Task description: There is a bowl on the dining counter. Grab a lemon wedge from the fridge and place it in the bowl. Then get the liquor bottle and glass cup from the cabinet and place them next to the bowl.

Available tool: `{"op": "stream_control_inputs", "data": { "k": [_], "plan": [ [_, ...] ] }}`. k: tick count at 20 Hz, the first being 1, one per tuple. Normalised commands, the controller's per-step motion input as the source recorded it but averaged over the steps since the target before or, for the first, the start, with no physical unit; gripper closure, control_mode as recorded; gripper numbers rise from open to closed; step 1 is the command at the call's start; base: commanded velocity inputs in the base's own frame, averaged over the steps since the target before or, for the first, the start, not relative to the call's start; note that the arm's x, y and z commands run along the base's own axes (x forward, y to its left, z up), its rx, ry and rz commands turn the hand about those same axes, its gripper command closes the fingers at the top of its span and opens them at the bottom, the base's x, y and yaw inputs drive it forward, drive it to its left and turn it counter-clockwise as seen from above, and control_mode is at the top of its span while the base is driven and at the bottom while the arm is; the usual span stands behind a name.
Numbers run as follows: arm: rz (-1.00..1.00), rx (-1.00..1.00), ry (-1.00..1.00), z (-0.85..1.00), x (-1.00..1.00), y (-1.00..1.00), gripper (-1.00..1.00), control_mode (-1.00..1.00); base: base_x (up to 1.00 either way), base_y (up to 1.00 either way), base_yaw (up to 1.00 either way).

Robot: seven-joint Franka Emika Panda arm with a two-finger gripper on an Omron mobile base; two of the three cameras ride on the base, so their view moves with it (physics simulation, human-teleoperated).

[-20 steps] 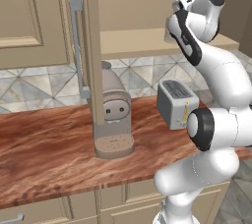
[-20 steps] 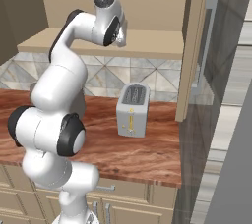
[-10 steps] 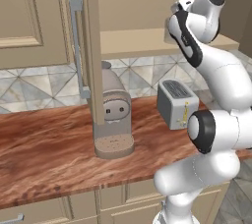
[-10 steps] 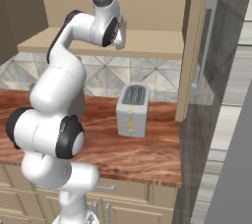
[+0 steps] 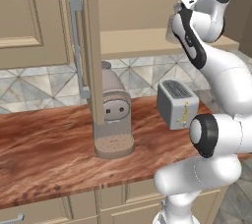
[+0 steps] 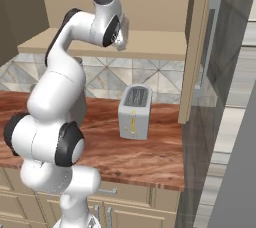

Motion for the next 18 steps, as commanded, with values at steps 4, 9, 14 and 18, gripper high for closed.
{"op": "stream_control_inputs", "data": {
  "k": [4, 9, 14, 18],
  "plan": [
    [0.0, -0.01, -0.04, -0.16, -0.64, 0.18, 1.0, -1.0, 0.0, 0.0, 0.0],
    [-0.02, 0.0, -0.03, -0.18, -0.71, 0.26, 1.0, -1.0, 0.0, 0.0, 0.0],
    [-0.08, 0.0, -0.05, 0.04, -0.77, 0.08, 1.0, -1.0, 0.0, 0.0, 0.0],
    [-0.04, 0.0, -0.03, 0.03, -0.51, 0.0, 1.0, -1.0, 0.0, 0.0, 0.0]
  ]
}}
